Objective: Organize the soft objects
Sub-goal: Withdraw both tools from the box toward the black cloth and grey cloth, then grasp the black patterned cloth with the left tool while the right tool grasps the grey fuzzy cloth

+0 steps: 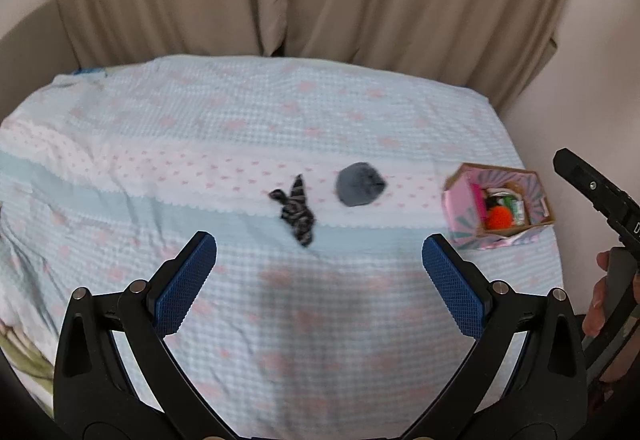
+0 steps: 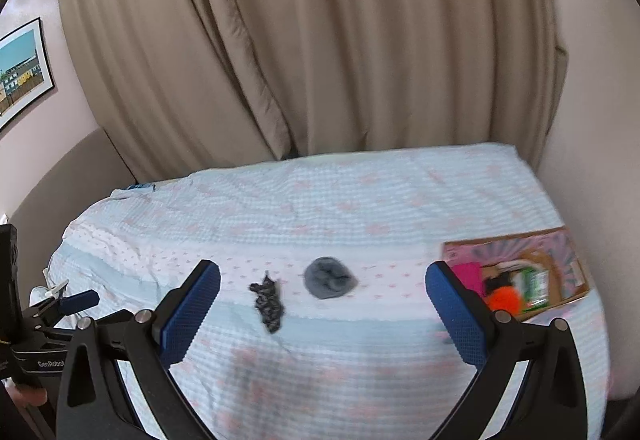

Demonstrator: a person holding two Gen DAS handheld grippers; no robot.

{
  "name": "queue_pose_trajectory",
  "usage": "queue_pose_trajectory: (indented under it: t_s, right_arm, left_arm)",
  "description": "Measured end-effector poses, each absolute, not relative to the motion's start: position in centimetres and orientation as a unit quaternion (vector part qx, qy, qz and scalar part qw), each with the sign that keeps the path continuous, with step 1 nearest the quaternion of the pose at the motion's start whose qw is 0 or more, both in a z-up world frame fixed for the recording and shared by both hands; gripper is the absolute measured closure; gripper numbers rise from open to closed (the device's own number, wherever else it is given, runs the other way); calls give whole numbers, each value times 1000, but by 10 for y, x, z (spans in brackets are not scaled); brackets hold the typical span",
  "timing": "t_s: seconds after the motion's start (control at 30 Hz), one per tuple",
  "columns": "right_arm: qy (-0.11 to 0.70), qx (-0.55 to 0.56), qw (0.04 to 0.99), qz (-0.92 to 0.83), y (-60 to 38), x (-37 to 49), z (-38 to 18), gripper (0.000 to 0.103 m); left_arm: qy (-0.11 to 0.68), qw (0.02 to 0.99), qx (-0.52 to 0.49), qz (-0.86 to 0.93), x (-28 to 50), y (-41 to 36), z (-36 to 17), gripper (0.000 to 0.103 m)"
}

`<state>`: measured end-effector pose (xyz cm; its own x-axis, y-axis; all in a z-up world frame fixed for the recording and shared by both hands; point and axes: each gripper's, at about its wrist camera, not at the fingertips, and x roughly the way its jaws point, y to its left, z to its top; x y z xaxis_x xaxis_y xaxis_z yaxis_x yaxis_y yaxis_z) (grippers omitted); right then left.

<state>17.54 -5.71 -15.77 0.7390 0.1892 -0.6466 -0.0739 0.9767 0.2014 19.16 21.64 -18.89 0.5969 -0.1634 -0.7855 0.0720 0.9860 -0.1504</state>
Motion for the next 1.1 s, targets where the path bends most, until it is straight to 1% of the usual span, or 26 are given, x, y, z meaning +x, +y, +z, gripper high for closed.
queue_pose_trajectory:
  t_s: [0.1, 0.27, 0.37, 0.53, 0.63, 0.67, 0.77, 0.83, 0.93, 1.0, 1.1]
  right_arm:
    - [366, 80, 924, 73, -34, 196, -185, 0]
    - [392, 79, 914, 74, -7, 243, -240, 0]
    - [406, 76, 907, 83, 5, 272, -278, 0]
    - [439, 59, 893, 84, 16, 315, -343, 0]
    - [458, 55, 885, 72, 15, 338, -379, 0]
    - [461, 53, 883, 66, 13, 344, -391, 0]
    - [475, 53, 876, 61, 10, 358, -421, 0]
    - [485, 51, 871, 63, 11, 365, -439, 1]
    - [492, 50, 866, 67, 14, 373, -460, 0]
    - [491, 50, 867, 66, 15, 380, -470, 0]
    - [490, 51, 869, 57, 10, 391, -478, 1]
  left_arm:
    - [451, 888, -55, -69, 218, 236, -215, 0]
    - [461, 882, -58, -78, 264, 244, -269, 0]
    - [465, 879, -59, -83, 287, 241, -300, 1]
    - [483, 869, -58, -93, 328, 228, -367, 2]
    - [496, 861, -64, -97, 348, 220, -407, 6]
    - [502, 857, -63, -98, 356, 216, -424, 9]
    - [516, 849, -53, -101, 370, 205, -453, 17]
    - [523, 845, -46, -102, 378, 198, -472, 19]
    - [530, 842, -39, -99, 385, 190, -491, 22]
    - [533, 840, -38, -98, 389, 188, -499, 31]
    - [541, 834, -39, -95, 396, 184, -511, 35]
